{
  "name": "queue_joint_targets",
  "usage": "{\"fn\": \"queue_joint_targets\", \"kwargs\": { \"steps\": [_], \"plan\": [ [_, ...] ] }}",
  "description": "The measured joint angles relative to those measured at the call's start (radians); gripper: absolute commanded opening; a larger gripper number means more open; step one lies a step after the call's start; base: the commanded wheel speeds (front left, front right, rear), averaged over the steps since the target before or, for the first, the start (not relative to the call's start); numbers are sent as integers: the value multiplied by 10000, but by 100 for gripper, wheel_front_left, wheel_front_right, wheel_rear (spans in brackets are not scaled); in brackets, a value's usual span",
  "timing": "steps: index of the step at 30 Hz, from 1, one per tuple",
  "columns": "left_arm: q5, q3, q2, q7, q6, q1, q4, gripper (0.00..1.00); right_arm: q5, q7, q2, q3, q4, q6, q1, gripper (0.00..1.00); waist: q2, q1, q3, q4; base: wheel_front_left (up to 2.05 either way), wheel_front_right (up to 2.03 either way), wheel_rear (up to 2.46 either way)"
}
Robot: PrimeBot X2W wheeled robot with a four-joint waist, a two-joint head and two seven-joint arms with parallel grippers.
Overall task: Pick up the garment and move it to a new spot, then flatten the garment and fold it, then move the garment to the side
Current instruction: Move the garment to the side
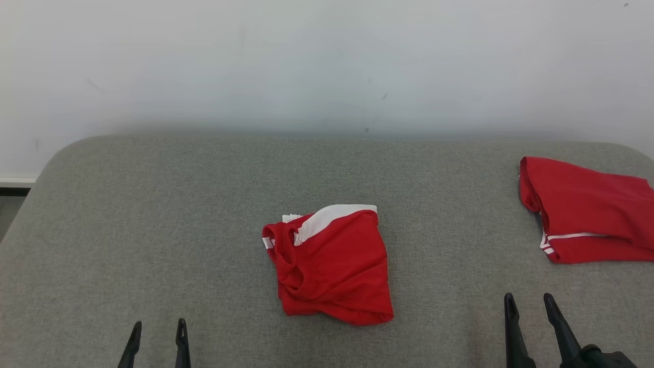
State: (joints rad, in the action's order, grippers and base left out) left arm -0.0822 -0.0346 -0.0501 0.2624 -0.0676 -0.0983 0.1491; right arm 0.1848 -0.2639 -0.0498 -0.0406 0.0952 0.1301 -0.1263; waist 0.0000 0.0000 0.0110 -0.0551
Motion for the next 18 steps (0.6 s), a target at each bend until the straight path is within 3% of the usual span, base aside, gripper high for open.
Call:
{"fn": "queue_joint_targets", "kwargs": {
  "steps": [18],
  "plan": [
    [0, -4, 0, 2, -29, -3, 35, 100, -8, 0, 0, -10, 79, 0, -12, 100, 0, 0, 15, -36, 0, 0, 0]
  ]
}}
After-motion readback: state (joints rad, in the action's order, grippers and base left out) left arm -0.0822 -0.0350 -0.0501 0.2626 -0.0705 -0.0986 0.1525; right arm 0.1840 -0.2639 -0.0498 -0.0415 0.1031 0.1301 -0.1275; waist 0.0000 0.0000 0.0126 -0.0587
